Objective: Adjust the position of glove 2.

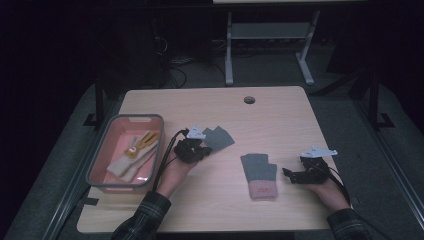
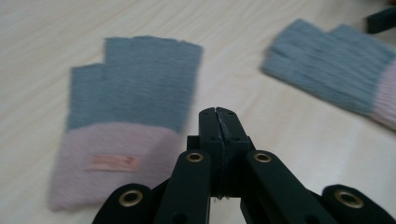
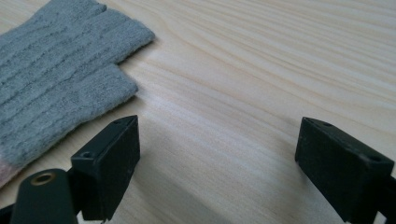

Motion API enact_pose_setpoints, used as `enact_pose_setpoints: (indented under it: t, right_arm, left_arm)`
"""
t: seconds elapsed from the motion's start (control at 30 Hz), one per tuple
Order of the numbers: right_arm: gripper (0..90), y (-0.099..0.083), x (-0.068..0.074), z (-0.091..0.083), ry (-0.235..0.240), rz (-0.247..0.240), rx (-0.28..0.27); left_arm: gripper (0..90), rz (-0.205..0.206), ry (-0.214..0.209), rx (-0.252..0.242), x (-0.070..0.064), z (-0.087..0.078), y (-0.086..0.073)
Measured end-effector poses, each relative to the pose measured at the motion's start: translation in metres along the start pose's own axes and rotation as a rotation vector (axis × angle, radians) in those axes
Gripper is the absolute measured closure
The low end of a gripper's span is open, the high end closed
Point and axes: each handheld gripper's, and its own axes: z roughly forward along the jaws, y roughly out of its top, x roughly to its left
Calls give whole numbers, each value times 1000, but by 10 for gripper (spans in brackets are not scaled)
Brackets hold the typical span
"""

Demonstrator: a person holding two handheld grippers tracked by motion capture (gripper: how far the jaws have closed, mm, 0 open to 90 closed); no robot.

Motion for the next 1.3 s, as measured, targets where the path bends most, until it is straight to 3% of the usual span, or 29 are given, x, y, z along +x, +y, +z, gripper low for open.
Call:
enact_pose_setpoints:
  t: [0.3,0.57,0.8,1.1,1.3]
  right_arm:
    - [139,1,0,0,8,-1,4]
    - [139,1,0,1,11,-8,2]
    - [139,1,0,1,11,-8,2]
    - [139,1,0,1,12,-9,2]
    - [139,1,0,1,12,-9,3]
  left_arm:
    - [896,6,71,38,24,26,9]
    - [896,-19,50,82,35,41,4]
    - [897,-6,15,110,26,38,0]
    - [897,23,0,135,10,29,-8]
    - [897,33,-38,158,-8,21,-16]
